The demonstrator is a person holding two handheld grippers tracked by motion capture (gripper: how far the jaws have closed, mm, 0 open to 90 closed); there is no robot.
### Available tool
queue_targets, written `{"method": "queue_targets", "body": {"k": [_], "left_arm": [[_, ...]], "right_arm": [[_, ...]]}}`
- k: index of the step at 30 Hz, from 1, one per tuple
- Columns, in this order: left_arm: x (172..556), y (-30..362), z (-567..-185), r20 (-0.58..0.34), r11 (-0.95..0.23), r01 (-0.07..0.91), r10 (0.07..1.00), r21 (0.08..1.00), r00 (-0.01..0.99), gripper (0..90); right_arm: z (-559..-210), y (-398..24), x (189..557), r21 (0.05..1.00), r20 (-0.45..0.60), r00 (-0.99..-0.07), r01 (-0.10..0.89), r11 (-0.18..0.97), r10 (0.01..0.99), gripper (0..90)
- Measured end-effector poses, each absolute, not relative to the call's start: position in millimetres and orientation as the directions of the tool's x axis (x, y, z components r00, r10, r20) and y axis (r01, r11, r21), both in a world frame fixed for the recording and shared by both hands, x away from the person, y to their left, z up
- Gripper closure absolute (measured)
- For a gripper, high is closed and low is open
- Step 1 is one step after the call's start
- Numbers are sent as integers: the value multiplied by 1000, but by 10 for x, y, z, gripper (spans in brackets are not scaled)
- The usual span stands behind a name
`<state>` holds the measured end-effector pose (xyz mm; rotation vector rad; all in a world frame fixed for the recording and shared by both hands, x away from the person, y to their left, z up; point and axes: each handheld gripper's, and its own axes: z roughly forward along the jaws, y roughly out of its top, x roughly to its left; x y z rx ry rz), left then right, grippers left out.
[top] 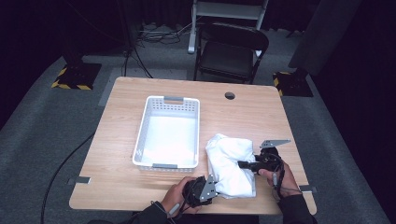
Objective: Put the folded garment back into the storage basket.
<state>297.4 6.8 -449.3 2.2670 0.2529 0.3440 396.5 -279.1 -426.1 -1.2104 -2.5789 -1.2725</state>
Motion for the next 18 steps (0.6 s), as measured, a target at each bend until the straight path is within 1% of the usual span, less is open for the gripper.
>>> {"method": "queue_targets", "body": {"k": [5,7,18], "left_arm": [[2979,84,-4471,153,-645,84,302,760,941,694],[2978,84,-4467,167,-649,73,301,758,939,698],[2971,123,-4361,180,-626,72,329,776,927,711]], "right_arm": [[-4189,-2787,3924,686,325,-697,640,348,639,555],[-4166,-2788,3911,694,321,-699,632,344,639,558],[-4009,-2799,3818,737,288,-701,598,316,653,562]]}}
